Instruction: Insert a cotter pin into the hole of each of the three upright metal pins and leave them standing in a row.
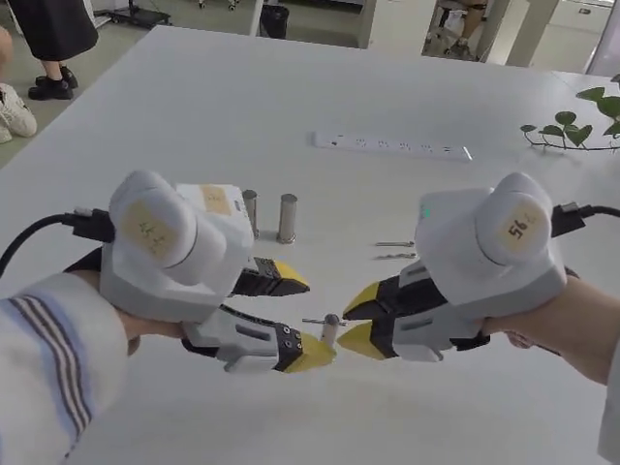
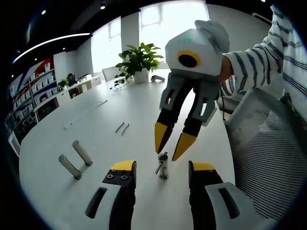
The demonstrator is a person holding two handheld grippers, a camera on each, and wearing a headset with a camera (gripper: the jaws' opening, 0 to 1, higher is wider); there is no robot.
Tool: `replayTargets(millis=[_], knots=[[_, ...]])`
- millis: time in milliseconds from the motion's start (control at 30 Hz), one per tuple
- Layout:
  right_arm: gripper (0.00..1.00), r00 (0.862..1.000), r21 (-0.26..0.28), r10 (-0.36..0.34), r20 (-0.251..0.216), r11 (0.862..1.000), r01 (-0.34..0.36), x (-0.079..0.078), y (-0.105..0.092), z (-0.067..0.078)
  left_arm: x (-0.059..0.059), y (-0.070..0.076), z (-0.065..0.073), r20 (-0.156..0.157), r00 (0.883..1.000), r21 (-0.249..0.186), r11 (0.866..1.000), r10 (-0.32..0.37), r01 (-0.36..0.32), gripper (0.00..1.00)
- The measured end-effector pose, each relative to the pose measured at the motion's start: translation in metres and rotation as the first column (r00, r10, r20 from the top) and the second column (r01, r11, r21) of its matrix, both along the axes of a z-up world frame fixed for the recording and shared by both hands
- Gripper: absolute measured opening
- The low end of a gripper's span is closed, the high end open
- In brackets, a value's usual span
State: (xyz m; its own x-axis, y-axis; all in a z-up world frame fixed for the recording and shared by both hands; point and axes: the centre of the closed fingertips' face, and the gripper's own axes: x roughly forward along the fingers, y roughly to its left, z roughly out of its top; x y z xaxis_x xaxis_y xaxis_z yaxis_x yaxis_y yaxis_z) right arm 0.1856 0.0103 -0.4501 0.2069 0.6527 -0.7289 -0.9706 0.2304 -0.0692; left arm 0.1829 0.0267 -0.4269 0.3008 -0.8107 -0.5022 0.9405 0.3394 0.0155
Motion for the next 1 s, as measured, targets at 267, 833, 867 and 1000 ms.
replayTargets(millis=[267, 833, 867, 1000], knots=[[0.14, 1.0, 0.012, -0.011, -0.016, 1.0, 0.011, 0.0, 0.007, -0.004, -0.008, 0.018, -0.005, -0.021, 0.999, -0.039, 0.999, 0.037, -0.038, 0.78], [0.15, 0.997, 0.037, -0.036, -0.068, 0.999, 0.038, 0.0, 0.01, -0.026, -0.018, 0.05, -0.023, -0.067, 0.994, -0.009, 0.996, 0.083, -0.084, 0.99], [0.15, 0.997, 0.037, -0.038, -0.07, 0.998, 0.041, 0.0, 0.01, -0.027, -0.018, 0.051, -0.024, -0.066, 0.994, -0.008, 0.996, 0.083, -0.084, 0.99], [0.14, 0.996, 0.043, -0.043, -0.08, 0.998, 0.047, 0.0, 0.011, -0.032, -0.02, 0.056, -0.026, -0.071, 0.994, -0.005, 0.996, 0.086, -0.087, 0.99]])
